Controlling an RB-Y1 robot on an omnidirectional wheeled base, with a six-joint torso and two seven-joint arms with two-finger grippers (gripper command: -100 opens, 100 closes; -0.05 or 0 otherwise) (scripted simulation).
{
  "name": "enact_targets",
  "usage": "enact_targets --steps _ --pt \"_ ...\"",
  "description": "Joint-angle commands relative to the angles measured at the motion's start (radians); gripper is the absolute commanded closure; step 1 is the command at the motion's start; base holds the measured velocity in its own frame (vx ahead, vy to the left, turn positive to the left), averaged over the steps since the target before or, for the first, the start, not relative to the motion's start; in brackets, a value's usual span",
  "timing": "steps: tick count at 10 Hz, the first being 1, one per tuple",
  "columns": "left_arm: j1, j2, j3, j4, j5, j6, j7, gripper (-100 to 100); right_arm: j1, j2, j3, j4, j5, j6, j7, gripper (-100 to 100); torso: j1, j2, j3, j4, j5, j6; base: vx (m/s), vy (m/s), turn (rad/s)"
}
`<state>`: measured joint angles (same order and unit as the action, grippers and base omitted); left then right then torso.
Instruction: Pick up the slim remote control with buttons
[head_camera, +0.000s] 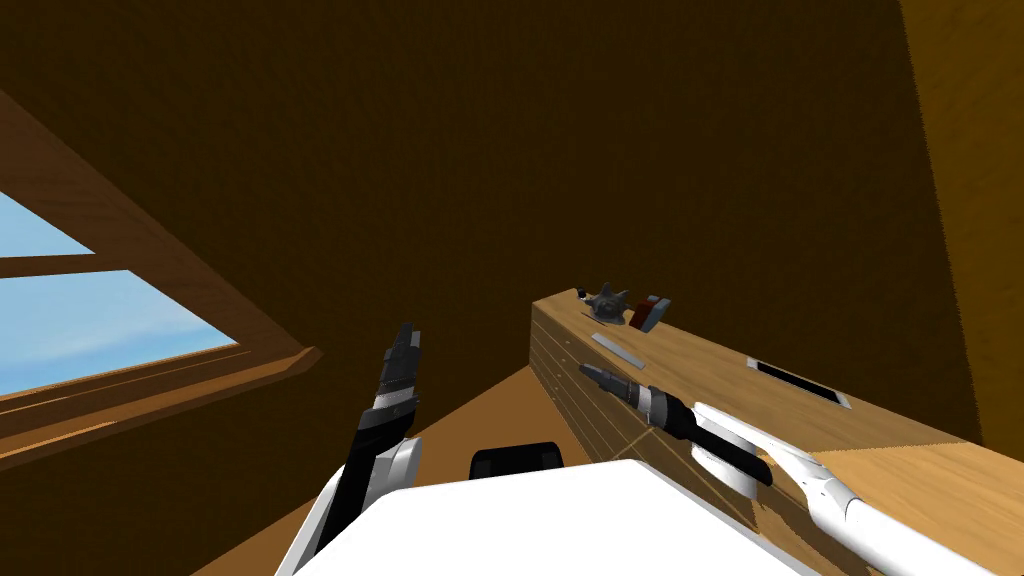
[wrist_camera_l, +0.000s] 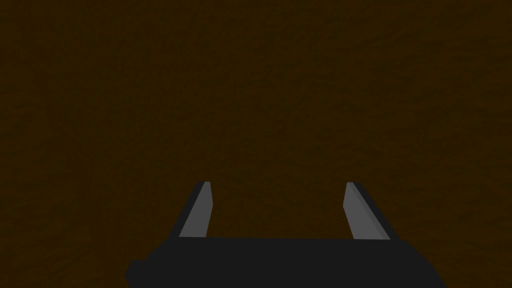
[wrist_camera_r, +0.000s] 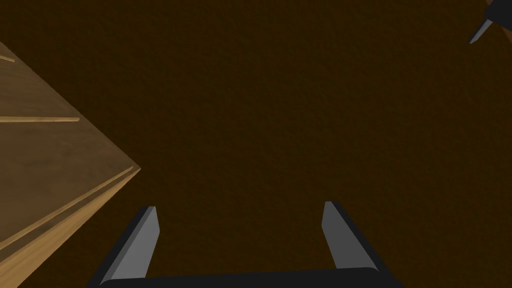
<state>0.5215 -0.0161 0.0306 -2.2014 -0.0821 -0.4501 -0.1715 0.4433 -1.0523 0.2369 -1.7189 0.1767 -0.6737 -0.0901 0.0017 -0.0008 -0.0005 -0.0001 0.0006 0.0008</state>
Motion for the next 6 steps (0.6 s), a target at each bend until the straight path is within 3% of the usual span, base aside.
enact_targets --steps 1,5,6 --pt "0.0 0.0 0.0 0.0 0.0 0.0 0.0 0 -0.003 -0.05 0.014 0.05 0.014 -0.012 0.003 -100 0.0 0.0 0.0 0.0 0.0 0.0 0.044 0.062 0.139" --pt "0.0 0.0 0.0 0.0 0.0 0.0 0.0 0 -0.002 -0.163 0.027 0.103 0.028 -0.02 0.007 -100 0.002 -0.002 -0.001 0.0 0.001 0.0 0.044 0.055 0.07" --pt "0.0 0.0 0.0 0.0 0.0 0.0 0.0 0 -0.001 -0.201 0.04 0.148 0.042 -0.029 0.011 -100 0.0 0.0 0.0 0.0 0.0 0.0 0.046 0.044 0.15"
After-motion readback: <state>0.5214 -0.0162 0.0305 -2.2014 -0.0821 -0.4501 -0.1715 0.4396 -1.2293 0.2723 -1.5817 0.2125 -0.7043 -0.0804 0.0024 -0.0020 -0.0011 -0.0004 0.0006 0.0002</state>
